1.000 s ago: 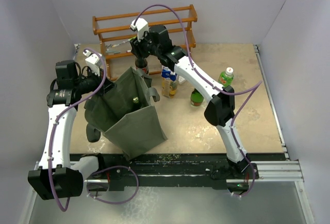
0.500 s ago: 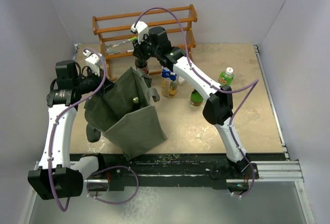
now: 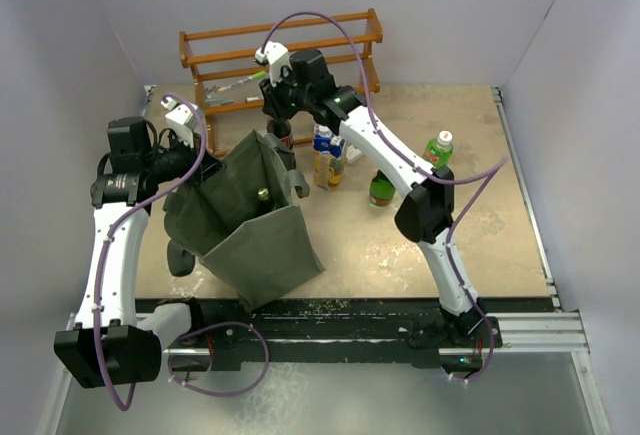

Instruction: Place the beverage into the canvas bag

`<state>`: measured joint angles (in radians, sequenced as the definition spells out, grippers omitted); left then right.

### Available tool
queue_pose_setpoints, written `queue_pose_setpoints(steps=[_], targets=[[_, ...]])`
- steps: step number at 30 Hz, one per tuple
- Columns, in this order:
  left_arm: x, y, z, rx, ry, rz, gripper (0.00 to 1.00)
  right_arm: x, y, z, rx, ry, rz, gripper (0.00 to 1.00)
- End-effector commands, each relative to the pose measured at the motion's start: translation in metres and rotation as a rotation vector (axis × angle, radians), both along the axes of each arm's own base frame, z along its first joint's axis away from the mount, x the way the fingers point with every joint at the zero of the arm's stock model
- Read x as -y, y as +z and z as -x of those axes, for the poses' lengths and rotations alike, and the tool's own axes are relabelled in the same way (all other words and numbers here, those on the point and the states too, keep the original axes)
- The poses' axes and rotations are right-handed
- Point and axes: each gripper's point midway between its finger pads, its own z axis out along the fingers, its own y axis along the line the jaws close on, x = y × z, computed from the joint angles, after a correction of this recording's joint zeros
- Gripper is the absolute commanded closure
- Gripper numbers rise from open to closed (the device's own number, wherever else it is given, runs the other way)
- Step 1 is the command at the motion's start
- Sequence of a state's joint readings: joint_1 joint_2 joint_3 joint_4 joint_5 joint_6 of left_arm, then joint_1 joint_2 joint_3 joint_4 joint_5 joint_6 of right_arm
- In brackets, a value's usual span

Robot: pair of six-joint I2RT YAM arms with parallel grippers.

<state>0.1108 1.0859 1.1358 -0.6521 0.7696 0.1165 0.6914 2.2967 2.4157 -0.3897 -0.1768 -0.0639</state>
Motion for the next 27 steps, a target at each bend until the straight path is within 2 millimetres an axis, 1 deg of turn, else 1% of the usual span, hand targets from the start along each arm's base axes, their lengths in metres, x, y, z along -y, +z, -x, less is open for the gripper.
queue_pose_setpoints(steps=[1, 8, 19, 22, 27], targets=[[-0.001, -0.002, 0.001, 0.013, -0.003, -0.015, 1.00, 0.032, 0.215, 0.048, 0.353, 0.047, -0.286, 1.00], [-0.001, -0.003, 0.000, 0.009, -0.004, -0.013, 1.00, 0.058, 0.271, 0.081, 0.456, 0.066, -0.325, 1.00], [-0.001, -0.005, -0.001, 0.005, -0.002, -0.017, 1.00, 0.089, 0.345, 0.132, 0.596, 0.116, -0.403, 1.00], [-0.002, -0.007, -0.001, 0.003, -0.002, -0.021, 1.00, 0.098, 0.361, 0.146, 0.628, 0.125, -0.423, 1.00], [-0.002, -0.007, -0.002, 0.004, -0.004, -0.024, 1.00, 0.109, 0.380, 0.168, 0.667, 0.156, -0.443, 1.00]])
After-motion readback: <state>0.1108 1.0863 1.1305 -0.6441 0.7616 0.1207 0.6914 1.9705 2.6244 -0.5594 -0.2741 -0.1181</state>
